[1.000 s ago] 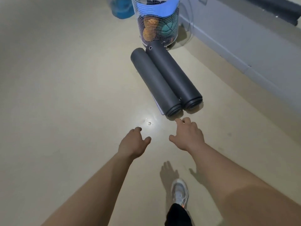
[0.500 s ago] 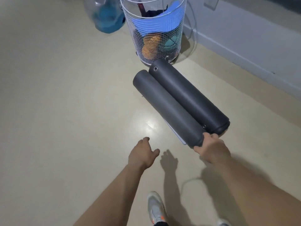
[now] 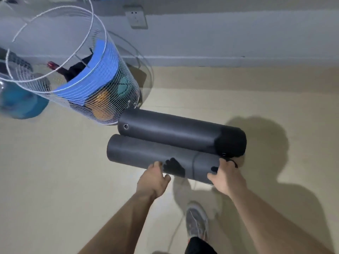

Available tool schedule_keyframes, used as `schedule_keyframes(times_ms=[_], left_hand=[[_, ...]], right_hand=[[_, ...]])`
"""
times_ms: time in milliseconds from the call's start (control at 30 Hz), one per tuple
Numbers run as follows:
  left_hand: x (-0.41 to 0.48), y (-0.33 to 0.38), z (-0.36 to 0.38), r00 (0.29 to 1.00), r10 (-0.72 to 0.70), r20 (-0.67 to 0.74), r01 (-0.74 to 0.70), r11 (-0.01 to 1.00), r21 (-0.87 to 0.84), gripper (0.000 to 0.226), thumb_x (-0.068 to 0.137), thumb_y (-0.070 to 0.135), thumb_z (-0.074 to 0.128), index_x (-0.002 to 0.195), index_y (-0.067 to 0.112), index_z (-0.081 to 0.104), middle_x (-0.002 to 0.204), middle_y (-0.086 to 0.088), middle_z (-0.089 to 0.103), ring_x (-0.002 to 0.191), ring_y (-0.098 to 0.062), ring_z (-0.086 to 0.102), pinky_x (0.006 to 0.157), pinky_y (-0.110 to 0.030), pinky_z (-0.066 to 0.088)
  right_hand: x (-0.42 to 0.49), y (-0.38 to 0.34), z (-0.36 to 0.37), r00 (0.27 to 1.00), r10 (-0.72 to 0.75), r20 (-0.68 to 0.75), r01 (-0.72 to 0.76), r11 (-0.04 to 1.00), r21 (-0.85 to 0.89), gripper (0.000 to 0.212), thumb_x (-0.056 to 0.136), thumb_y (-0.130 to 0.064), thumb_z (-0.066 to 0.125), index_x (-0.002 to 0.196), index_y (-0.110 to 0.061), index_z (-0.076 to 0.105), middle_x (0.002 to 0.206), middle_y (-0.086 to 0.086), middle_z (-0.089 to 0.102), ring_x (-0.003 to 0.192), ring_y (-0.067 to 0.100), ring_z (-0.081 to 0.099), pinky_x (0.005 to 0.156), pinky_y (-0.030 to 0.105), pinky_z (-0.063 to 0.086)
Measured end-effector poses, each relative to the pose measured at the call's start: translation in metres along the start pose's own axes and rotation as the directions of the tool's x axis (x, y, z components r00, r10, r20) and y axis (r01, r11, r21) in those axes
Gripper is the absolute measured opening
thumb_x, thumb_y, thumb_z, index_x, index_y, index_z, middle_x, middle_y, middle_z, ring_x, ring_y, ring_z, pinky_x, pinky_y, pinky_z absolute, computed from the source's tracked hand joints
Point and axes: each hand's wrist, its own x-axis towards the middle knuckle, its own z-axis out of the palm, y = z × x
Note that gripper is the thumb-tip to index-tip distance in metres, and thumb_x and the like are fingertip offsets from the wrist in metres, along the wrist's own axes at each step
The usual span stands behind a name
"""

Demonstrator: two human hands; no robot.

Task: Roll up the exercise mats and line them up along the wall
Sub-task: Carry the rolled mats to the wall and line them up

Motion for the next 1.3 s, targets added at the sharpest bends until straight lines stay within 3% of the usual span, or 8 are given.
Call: schedule_keyframes(times_ms=[267, 467, 567, 700, 867, 967, 1067, 1300], left_hand=[[0.075, -0.081, 0.013, 0.991, 0.126, -0.037, -0.114, 0.968, 0.223, 0.050, 0.099, 0.042, 0.052, 0.140, 0.015, 0.044, 0.145, -0.011, 0.050, 0.125, -0.038, 0.052, 0.103, -0.043, 0.044], [0.136, -0.118, 0.027, 0.883, 0.358, -0.305, -0.233, 0.896, 0.378, 0.061, 0.100, 0.046, 0.054, 0.149, 0.011, 0.044, 0.150, -0.018, 0.045, 0.134, -0.044, 0.040, 0.107, -0.052, 0.041], [0.171, -0.132, 0.032, 0.874, 0.267, -0.407, -0.138, 0.938, 0.319, 0.061, 0.102, 0.049, 0.051, 0.147, 0.008, 0.044, 0.154, -0.023, 0.040, 0.141, -0.048, 0.032, 0.114, -0.056, 0.033], [0.200, -0.158, 0.027, 0.862, 0.162, -0.481, -0.048, 0.969, 0.240, 0.065, 0.102, 0.050, 0.048, 0.147, 0.004, 0.042, 0.154, -0.026, 0.038, 0.141, -0.052, 0.029, 0.115, -0.059, 0.030], [0.213, -0.184, 0.016, 0.814, -0.089, -0.574, 0.085, 0.996, -0.034, 0.066, 0.100, 0.050, 0.052, 0.139, -0.001, 0.039, 0.149, -0.029, 0.035, 0.136, -0.053, 0.031, 0.108, -0.065, 0.032], [0.219, -0.197, 0.005, 0.799, -0.291, -0.525, 0.140, 0.941, -0.309, 0.076, 0.100, 0.056, 0.052, 0.146, -0.001, 0.031, 0.149, -0.031, 0.034, 0.136, -0.053, 0.033, 0.110, -0.062, 0.030], [0.228, -0.206, 0.011, 0.802, -0.304, -0.513, 0.071, 0.903, -0.424, 0.085, 0.100, 0.056, 0.055, 0.153, -0.003, 0.025, 0.150, -0.035, 0.034, 0.135, -0.056, 0.036, 0.113, -0.058, 0.029], [0.236, -0.215, 0.026, 0.761, -0.272, -0.589, -0.014, 0.901, -0.434, 0.095, 0.093, 0.064, 0.061, 0.157, 0.006, 0.023, 0.151, -0.029, 0.036, 0.137, -0.053, 0.036, 0.113, -0.061, 0.032]], right_hand=[[0.015, 0.023, 0.067, 0.961, 0.256, -0.106, -0.224, 0.943, 0.246, 0.081, 0.098, -0.047, 0.060, 0.159, -0.010, 0.022, 0.151, 0.019, 0.035, 0.133, 0.040, 0.046, 0.104, 0.045, 0.045], [0.056, 0.032, 0.136, 0.924, 0.315, -0.216, -0.243, 0.921, 0.303, 0.082, 0.103, -0.059, 0.042, 0.162, -0.009, 0.015, 0.163, 0.023, 0.018, 0.142, 0.043, 0.034, 0.116, 0.047, 0.035], [0.082, 0.045, 0.163, 0.876, 0.378, -0.301, -0.274, 0.901, 0.335, 0.083, 0.104, -0.059, 0.037, 0.163, -0.008, 0.009, 0.165, 0.024, 0.012, 0.145, 0.045, 0.027, 0.118, 0.050, 0.030], [0.103, 0.055, 0.174, 0.810, 0.453, -0.373, -0.239, 0.835, 0.495, 0.080, 0.104, -0.053, 0.043, 0.159, -0.002, 0.013, 0.154, 0.025, 0.026, 0.134, 0.045, 0.035, 0.106, 0.050, 0.037], [0.118, 0.048, 0.163, 0.740, 0.543, -0.397, -0.210, 0.747, 0.631, 0.088, 0.101, -0.059, 0.049, 0.160, -0.003, 0.016, 0.154, 0.022, 0.032, 0.135, 0.045, 0.038, 0.104, 0.051, 0.041], [0.126, 0.047, 0.162, 0.728, 0.569, -0.384, -0.233, 0.731, 0.642, 0.092, 0.097, -0.065, 0.049, 0.160, -0.006, 0.017, 0.156, 0.018, 0.032, 0.139, 0.040, 0.035, 0.106, 0.050, 0.041], [0.136, 0.048, 0.166, 0.708, 0.587, -0.394, -0.218, 0.712, 0.668, 0.096, 0.093, -0.068, 0.053, 0.158, -0.006, 0.020, 0.154, 0.017, 0.032, 0.141, 0.039, 0.033, 0.107, 0.053, 0.040], [0.144, 0.048, 0.163, 0.646, 0.661, -0.382, -0.247, 0.654, 0.715, 0.098, 0.084, -0.070, 0.060, 0.152, -0.006, 0.030, 0.148, 0.017, 0.036, 0.137, 0.037, 0.036, 0.105, 0.053, 0.040]])
